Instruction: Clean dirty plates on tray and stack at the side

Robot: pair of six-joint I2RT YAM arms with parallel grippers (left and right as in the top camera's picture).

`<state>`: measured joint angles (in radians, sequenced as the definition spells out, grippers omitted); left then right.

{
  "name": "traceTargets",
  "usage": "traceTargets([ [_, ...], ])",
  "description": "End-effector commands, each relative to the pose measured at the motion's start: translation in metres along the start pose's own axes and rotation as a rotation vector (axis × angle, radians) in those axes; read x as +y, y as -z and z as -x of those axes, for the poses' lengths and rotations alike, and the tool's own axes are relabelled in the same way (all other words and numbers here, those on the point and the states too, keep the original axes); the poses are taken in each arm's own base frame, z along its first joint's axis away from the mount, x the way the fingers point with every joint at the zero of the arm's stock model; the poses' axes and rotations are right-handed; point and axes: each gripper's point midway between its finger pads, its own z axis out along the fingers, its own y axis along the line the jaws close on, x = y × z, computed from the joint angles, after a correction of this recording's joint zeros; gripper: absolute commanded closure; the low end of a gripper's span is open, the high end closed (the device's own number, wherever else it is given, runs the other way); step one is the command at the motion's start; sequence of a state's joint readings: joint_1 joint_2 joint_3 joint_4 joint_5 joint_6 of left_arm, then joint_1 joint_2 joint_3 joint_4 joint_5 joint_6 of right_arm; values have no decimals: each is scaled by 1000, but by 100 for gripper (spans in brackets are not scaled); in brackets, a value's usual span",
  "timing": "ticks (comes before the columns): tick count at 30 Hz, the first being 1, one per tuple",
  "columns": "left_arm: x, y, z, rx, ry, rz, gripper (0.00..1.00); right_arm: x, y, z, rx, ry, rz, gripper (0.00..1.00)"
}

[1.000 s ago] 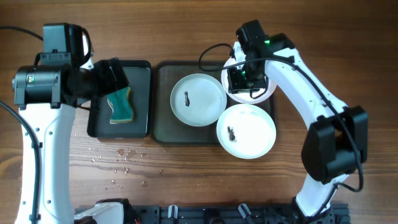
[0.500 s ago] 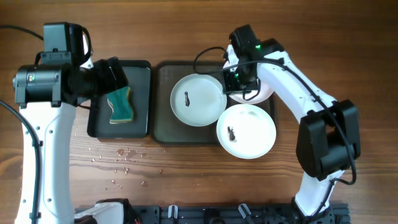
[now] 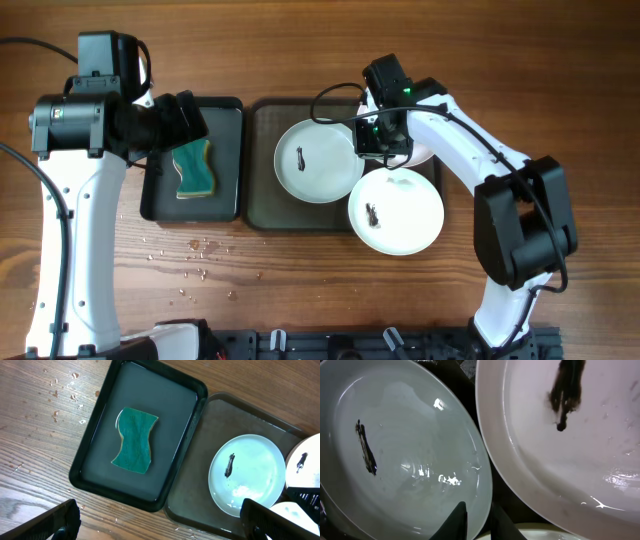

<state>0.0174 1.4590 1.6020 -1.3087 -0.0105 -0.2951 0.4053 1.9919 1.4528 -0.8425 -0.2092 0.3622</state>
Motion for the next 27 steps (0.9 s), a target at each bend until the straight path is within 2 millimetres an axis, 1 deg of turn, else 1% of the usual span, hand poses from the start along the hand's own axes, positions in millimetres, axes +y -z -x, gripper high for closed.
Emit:
traceTargets([
  [1,-1,2,4,-16,9,6,0,-7,-7,-2,8,-34,-32,83],
  [8,-1,2,4,-17,9,7,0,-12,-20,-10,16,-35,-33,84],
  [15,0,2,4,-17,9,7,0,-11,-21,-7,-1,-34,-27,85],
  [18,0,2,4,-17,9,7,0,-11,-21,-6,-3,-34,-27,86],
  [21,-1,2,4,-16,9,6,0,-13,-24,-10,4,-46,-29,87],
  [23,-1,2,4,-16,9,7,0,-15,-30,-14,7,-67,-26,88],
  [25,-1,2,4,-17,9,7,0,-13,-33,-17,12,-62,-8,88],
  [27,-1,2,4,-17,9,7,0,-12,-34,-15,5,-61,-5,89],
])
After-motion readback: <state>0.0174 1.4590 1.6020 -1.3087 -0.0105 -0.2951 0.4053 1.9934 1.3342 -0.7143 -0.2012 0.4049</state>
